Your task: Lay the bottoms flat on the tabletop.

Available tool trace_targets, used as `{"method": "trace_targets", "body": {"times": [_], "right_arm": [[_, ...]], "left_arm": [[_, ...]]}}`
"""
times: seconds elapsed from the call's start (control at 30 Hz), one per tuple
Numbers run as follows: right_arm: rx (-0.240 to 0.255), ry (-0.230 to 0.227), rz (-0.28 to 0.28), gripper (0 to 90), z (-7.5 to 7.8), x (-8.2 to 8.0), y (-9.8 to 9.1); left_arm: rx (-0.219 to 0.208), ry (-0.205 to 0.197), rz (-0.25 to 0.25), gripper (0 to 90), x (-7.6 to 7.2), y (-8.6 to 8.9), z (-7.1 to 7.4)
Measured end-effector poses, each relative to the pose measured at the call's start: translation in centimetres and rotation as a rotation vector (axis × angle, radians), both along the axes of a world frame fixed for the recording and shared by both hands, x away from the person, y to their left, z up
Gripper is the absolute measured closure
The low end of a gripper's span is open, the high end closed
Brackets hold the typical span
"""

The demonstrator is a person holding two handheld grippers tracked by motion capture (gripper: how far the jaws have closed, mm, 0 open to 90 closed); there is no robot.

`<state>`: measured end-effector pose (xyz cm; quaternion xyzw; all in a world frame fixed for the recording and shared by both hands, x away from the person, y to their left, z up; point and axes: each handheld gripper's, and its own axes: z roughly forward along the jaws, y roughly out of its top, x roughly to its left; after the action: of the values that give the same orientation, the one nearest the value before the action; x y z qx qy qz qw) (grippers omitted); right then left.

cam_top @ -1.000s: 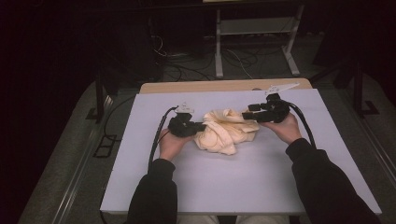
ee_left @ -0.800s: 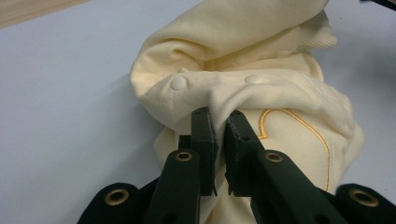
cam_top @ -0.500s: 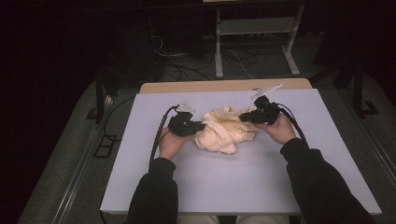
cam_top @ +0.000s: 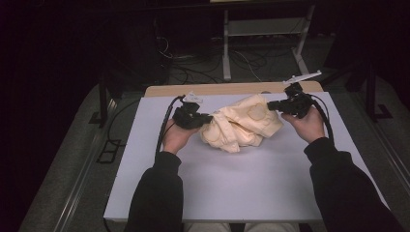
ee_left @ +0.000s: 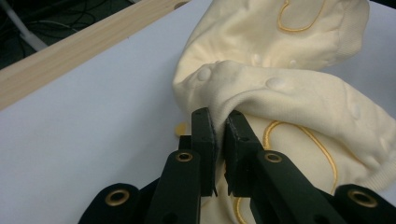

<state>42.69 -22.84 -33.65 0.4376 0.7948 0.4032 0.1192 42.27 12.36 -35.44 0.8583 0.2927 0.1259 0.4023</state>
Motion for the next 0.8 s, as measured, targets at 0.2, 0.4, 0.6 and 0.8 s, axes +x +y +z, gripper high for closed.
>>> {"method": "trace_targets", "body": {"times": [0.2, 0.4, 0.6, 0.8], "right_arm": [[0.085, -0.003, -0.037, 86.8, 0.1, -1.6, -2.4], [0.142, 0.023, -0.065, 86.8, -1.4, -4.0, -4.5], [0.200, 0.059, -0.105, 86.8, -3.4, -6.1, -6.4], [0.212, 0.065, -0.111, 86.7, -3.9, -8.7, -7.0]], "left_arm": [[-0.009, -0.026, -0.034, 82.5, 0.4, -0.7, 1.8], [-0.028, -0.026, -0.089, 82.6, 0.3, -1.5, 2.3], [-0.044, -0.017, -0.136, 82.8, -1.4, -2.2, 1.8], [-0.033, -0.010, -0.165, 82.9, -3.5, -2.8, 1.2]]}}
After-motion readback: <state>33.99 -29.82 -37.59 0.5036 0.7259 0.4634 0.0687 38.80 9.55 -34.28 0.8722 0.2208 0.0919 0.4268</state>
